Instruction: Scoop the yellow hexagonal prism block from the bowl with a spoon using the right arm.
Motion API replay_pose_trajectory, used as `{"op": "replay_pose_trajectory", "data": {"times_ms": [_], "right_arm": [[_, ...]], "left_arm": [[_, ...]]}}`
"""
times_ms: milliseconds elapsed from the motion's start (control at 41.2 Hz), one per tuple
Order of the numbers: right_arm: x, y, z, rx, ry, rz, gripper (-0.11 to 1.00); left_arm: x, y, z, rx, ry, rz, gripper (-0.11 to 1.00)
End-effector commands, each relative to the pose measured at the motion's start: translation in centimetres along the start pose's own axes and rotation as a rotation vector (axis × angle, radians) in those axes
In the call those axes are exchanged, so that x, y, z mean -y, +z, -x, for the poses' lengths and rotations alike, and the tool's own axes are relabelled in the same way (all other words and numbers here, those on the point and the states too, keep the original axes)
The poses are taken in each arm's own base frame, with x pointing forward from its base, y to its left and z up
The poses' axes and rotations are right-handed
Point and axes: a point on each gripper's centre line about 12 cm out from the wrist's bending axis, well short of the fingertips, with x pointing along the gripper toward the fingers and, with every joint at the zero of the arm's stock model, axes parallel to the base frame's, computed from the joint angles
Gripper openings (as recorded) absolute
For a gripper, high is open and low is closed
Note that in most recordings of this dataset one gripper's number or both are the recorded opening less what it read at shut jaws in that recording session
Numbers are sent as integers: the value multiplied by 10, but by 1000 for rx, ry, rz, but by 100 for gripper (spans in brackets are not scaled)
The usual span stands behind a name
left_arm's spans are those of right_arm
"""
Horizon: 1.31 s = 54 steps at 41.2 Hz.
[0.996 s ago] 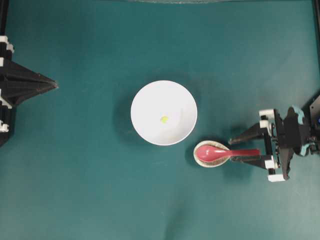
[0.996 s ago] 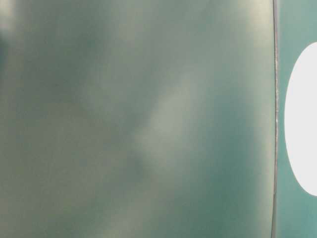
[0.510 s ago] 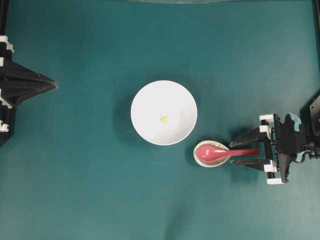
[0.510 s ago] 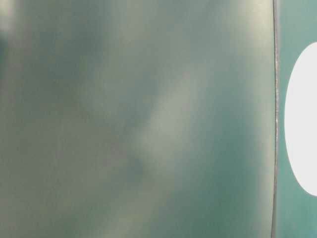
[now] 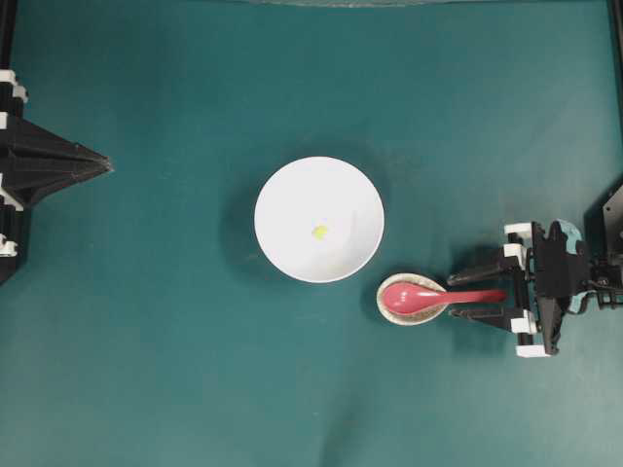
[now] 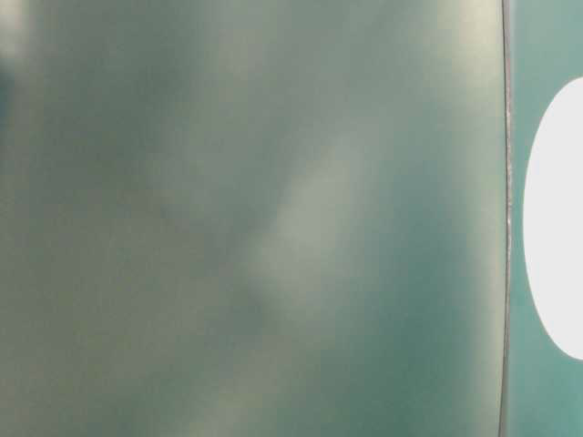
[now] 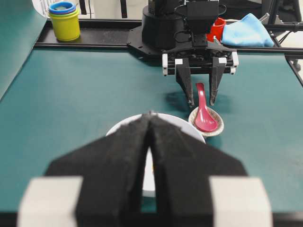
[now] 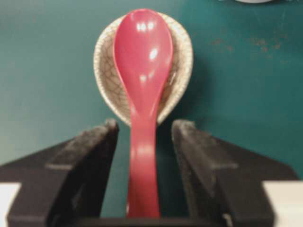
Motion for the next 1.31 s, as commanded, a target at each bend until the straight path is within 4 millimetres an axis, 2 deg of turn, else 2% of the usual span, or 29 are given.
{"op": "replay_pose_trajectory", "data": {"times_ms": [0,316,632,947,1287], "right_arm": [[-3,3,0,16,8,-6,55],[-3,4,-1,17,8,-10,51],[-3,3,-1,11,7,-10,28],[-4,8,0,31,14,-22,26],[-7,36,13,107,52,-69,26]], "left_arm": [[-1,11,-2,26,2,-2,3],[-1,12,-2,29,2,-3,3],[-1,12,-2,28,2,-2,3],[-1,12,-2,28,2,-2,3],[-1,13,-2,37,2,-2,3]]}}
